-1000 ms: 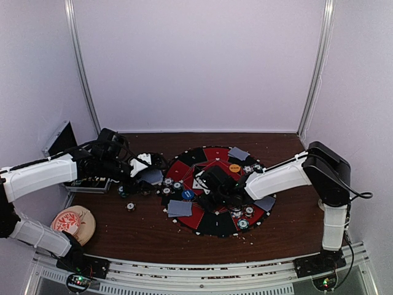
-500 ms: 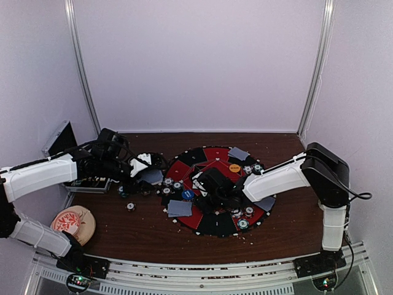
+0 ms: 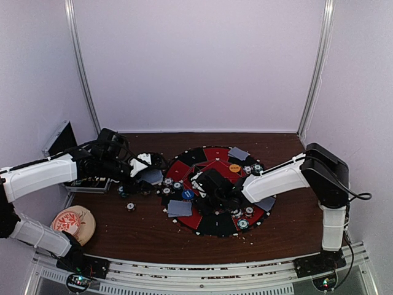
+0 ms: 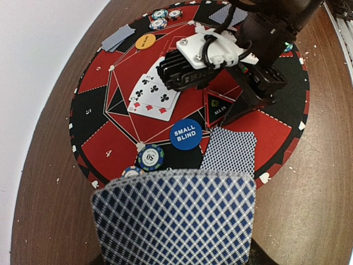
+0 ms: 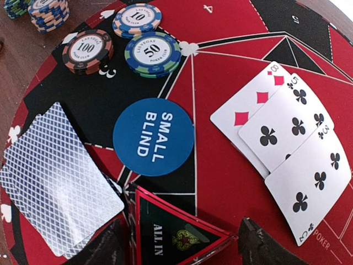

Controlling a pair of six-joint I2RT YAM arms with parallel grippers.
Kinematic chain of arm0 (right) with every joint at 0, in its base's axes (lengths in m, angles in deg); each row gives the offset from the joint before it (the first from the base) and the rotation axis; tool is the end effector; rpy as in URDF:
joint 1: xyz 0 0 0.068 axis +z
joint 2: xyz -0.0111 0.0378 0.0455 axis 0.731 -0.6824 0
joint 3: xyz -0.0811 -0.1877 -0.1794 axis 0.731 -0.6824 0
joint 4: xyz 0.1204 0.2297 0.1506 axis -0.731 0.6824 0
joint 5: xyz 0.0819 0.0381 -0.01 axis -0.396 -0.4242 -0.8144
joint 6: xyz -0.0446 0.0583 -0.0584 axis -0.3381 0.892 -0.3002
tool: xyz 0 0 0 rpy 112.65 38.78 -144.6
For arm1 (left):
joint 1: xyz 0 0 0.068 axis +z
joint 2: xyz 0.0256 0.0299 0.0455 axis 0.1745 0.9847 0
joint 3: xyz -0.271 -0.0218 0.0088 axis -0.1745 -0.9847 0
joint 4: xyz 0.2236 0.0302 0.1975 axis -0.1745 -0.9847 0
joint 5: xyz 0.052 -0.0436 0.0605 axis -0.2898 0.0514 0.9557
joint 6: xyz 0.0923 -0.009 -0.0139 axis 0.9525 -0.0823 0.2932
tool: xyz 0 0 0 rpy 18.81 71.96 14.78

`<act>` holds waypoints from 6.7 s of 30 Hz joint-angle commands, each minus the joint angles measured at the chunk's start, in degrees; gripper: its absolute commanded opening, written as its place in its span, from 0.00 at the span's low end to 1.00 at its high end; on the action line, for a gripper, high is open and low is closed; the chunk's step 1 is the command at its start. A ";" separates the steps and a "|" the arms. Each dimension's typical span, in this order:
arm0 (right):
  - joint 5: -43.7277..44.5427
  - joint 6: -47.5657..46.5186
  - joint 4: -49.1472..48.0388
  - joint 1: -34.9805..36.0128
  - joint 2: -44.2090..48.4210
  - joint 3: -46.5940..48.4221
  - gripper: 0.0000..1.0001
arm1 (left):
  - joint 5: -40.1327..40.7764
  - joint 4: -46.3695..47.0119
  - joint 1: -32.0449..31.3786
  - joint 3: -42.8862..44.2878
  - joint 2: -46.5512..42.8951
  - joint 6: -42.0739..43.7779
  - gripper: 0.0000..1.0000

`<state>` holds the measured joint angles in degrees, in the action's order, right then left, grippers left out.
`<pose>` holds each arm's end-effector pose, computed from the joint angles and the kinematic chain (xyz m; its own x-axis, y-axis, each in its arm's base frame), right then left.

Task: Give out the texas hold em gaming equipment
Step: Place the all-in button in the small blind area, then adjust the poker card in the community card area, then pick up the poker card from the face-down deck piles.

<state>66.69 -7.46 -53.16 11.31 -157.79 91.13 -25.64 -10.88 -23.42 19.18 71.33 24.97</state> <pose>0.2577 0.3949 0.0634 -0.5303 -0.5267 -0.6643 -0.7134 0.7006 0.0140 0.2659 -0.2116 0.2070 -0.1183 0.6801 -0.7236 0.9302 0.3308 0.1589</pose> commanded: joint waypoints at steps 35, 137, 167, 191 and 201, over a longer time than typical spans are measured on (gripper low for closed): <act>15.21 18.02 10.55 -7.39 -0.32 15.91 1.00 | -1.66 1.89 0.12 2.13 3.64 -0.44 0.54; -35.65 31.22 -12.25 -3.59 -5.14 20.25 0.78 | -1.23 2.38 -0.70 0.72 4.27 0.05 0.54; -34.79 29.27 -4.25 -5.95 -4.16 19.24 0.40 | -1.57 1.88 -0.85 0.70 4.20 0.58 0.54; -40.30 31.92 -12.09 -7.83 4.44 8.86 0.00 | -1.31 1.86 -0.83 0.98 4.62 0.37 0.54; -39.48 27.38 -6.77 -10.24 10.86 6.15 0.00 | -1.13 1.90 -0.84 0.71 4.45 0.40 0.54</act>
<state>25.09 23.84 -65.18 3.49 -151.76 98.50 -24.92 -10.66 -24.08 19.71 76.31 25.01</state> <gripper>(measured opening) 0.012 0.546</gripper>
